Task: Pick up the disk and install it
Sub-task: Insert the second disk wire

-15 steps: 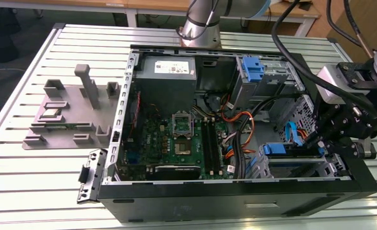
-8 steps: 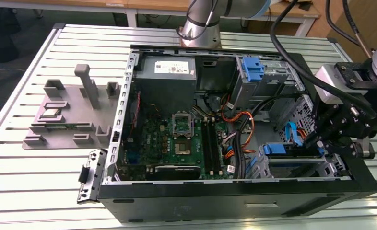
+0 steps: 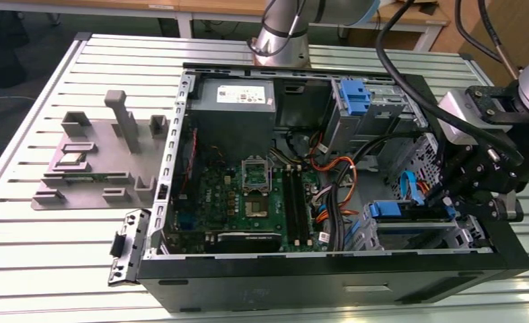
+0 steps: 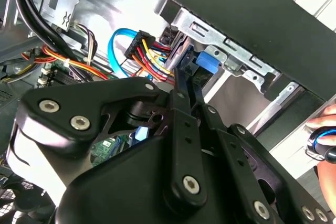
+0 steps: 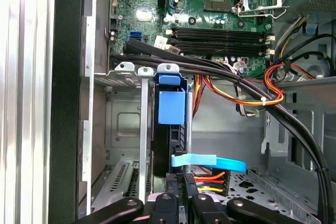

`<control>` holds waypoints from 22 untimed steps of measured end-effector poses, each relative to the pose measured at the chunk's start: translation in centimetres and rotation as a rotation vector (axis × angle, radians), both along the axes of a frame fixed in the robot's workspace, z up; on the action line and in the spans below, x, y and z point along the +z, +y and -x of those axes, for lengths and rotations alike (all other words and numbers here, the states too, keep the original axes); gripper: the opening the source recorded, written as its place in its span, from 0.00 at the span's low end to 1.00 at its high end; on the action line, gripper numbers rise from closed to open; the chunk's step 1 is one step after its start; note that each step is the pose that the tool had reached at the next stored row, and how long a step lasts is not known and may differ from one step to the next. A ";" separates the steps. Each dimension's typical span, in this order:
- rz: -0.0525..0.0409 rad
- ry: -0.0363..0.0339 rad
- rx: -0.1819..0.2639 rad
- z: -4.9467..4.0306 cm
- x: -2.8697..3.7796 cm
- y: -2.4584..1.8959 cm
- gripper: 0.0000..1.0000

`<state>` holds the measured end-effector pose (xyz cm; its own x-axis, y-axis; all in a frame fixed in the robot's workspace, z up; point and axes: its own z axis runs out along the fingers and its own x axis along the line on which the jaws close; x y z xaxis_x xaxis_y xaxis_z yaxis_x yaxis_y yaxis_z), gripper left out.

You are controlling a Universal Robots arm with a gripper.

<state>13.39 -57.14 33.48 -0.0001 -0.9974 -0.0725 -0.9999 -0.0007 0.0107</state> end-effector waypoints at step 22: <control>0.0014 -0.0018 0.000 0.13 -0.76 -0.02 0.16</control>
